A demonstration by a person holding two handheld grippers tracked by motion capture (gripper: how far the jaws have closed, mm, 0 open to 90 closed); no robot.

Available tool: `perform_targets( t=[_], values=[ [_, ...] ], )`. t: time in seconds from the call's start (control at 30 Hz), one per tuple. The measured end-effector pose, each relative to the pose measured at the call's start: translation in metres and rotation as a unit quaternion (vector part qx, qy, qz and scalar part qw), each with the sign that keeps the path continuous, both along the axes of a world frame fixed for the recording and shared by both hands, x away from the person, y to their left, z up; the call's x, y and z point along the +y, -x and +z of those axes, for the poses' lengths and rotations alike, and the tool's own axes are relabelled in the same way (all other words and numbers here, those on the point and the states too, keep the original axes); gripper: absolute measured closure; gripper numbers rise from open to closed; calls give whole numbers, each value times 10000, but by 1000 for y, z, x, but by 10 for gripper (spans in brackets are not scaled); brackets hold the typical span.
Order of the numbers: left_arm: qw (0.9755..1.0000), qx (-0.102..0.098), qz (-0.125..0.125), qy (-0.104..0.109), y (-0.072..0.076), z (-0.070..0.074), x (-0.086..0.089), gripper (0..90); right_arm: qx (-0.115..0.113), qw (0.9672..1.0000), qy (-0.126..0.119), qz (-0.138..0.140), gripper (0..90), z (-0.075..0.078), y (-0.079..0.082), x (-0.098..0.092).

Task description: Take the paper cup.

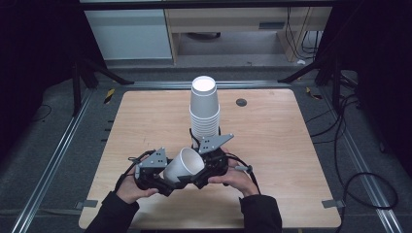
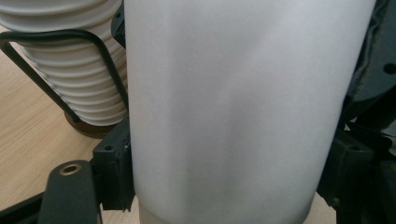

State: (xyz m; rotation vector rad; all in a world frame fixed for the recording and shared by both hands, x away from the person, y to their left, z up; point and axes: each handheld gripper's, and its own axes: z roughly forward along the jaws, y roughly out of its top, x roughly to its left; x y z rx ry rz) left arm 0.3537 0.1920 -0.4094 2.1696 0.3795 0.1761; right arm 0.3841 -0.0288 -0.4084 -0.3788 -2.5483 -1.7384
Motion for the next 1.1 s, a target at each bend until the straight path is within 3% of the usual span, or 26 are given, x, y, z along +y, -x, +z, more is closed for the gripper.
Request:
perform_targets(
  t=[0.37,0.93,1.1],
  values=[
    [10000,4,-77,-60,0,-1,0,219,136,9999,-5,54,67,-1,0,-3],
    [10000,-9,-56,-34,0,-1,-1,205,56,10000,22,45,81,1,1,-4],
    [10000,60,-37,-41,-1,0,2,164,-37,9999,99,-26,82,4,0,-7]
  ],
)
